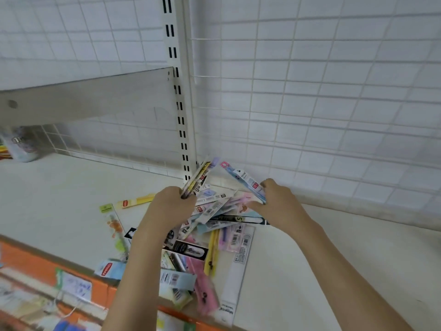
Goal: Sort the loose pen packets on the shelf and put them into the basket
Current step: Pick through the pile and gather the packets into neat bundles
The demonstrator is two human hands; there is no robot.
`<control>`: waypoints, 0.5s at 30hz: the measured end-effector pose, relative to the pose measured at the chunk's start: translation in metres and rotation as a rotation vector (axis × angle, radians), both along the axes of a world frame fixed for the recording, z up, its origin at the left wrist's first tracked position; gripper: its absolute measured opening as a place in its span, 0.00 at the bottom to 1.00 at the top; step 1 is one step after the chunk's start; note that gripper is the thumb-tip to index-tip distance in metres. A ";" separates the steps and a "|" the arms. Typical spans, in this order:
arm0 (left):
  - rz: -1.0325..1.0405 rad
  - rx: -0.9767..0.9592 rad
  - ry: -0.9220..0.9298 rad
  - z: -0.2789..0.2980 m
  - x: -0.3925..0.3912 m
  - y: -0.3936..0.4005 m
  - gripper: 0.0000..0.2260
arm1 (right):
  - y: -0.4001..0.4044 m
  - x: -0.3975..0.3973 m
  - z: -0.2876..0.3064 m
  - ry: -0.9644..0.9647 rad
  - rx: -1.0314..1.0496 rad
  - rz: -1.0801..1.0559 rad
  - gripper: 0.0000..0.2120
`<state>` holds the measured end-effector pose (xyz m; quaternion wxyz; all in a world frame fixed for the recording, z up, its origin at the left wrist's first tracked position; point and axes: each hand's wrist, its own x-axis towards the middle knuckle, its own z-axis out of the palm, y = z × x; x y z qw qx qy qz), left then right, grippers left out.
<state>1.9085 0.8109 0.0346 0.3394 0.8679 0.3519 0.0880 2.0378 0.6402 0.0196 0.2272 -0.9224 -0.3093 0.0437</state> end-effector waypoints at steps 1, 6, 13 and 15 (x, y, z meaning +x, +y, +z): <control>0.003 0.013 -0.007 -0.001 -0.004 0.000 0.17 | 0.005 -0.002 -0.003 0.018 -0.026 0.005 0.15; 0.042 0.001 -0.092 -0.008 -0.018 0.004 0.17 | 0.020 -0.010 -0.023 0.065 -0.143 0.054 0.08; 0.085 -0.038 -0.148 -0.016 -0.018 0.015 0.13 | 0.011 -0.001 -0.028 0.071 -0.181 0.018 0.04; 0.066 -0.051 -0.130 -0.016 -0.013 0.015 0.14 | 0.003 0.003 -0.026 0.098 -0.165 0.007 0.06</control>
